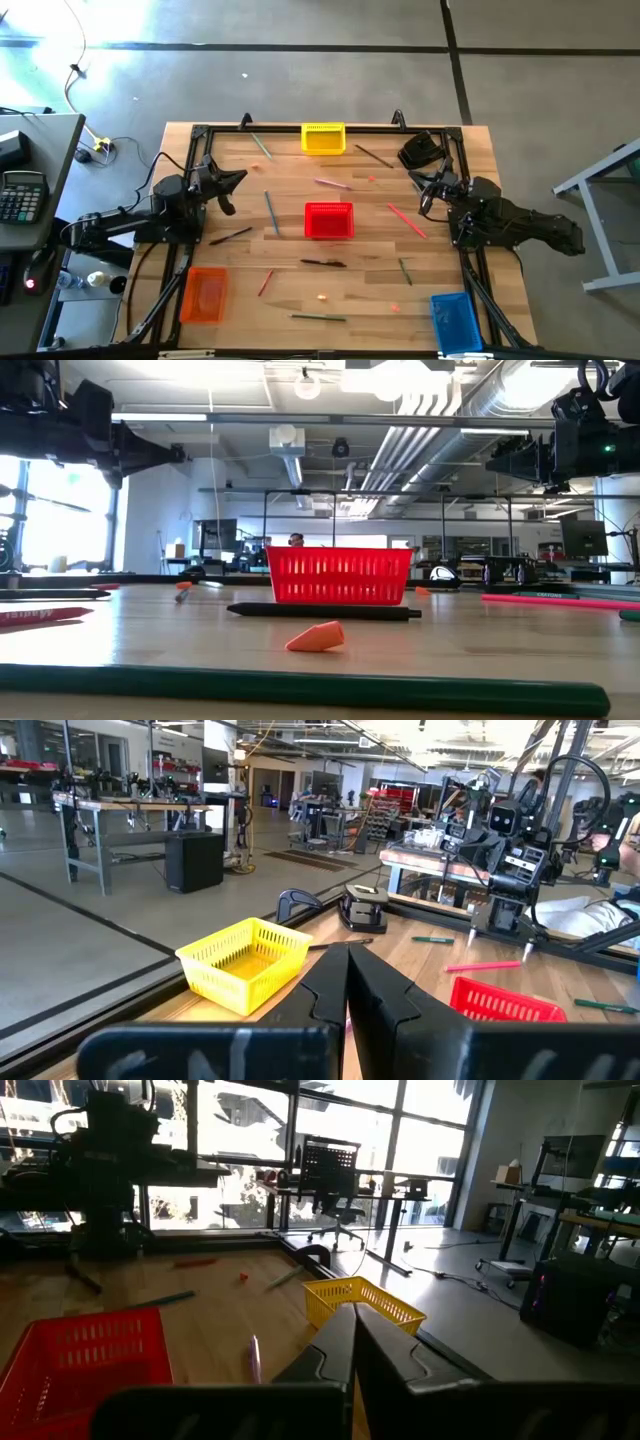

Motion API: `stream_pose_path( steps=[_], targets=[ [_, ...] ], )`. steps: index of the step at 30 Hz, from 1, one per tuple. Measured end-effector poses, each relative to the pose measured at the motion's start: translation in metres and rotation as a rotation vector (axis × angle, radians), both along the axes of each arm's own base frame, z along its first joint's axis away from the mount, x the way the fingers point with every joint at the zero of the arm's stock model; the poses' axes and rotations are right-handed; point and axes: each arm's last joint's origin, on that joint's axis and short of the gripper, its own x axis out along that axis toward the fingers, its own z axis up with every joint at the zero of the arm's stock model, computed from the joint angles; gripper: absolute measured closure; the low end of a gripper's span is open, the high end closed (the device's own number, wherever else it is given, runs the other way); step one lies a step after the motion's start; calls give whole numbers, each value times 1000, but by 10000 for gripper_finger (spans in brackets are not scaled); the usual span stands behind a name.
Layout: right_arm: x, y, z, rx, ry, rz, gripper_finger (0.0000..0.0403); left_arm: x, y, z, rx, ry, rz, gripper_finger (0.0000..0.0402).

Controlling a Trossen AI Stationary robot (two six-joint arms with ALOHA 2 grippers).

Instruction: Sort crayons/erasers/pens/pencils in bins

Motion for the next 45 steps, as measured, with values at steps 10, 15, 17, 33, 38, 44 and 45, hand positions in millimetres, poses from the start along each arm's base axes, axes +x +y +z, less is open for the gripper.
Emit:
stream_pose_path(
  steps=[10, 15, 17, 33, 38, 44, 45],
  targets=[
    [0, 0, 0, 0, 0, 1, 403, 0, 0, 0, 0, 0, 0, 401],
    [0, 0, 0, 0, 0, 0, 403, 0, 0, 0, 0, 0, 0, 401],
    [0, 0, 0, 0, 0, 0, 403, 0, 0, 0, 0, 0, 0, 401],
    [0, 0, 0, 0, 0, 0, 403, 0, 0, 0, 0, 0, 0, 401],
    [0, 0, 0, 0, 0, 0, 403, 0, 0, 1, 1, -10, 0, 401],
    [0, 0, 0, 0, 0, 1, 403, -2, -1, 15, 52, -149, 7, 401],
    [0, 0, 0, 0, 0, 1, 403, -2, -1, 16, 67, -155, 9, 401]
  ],
)
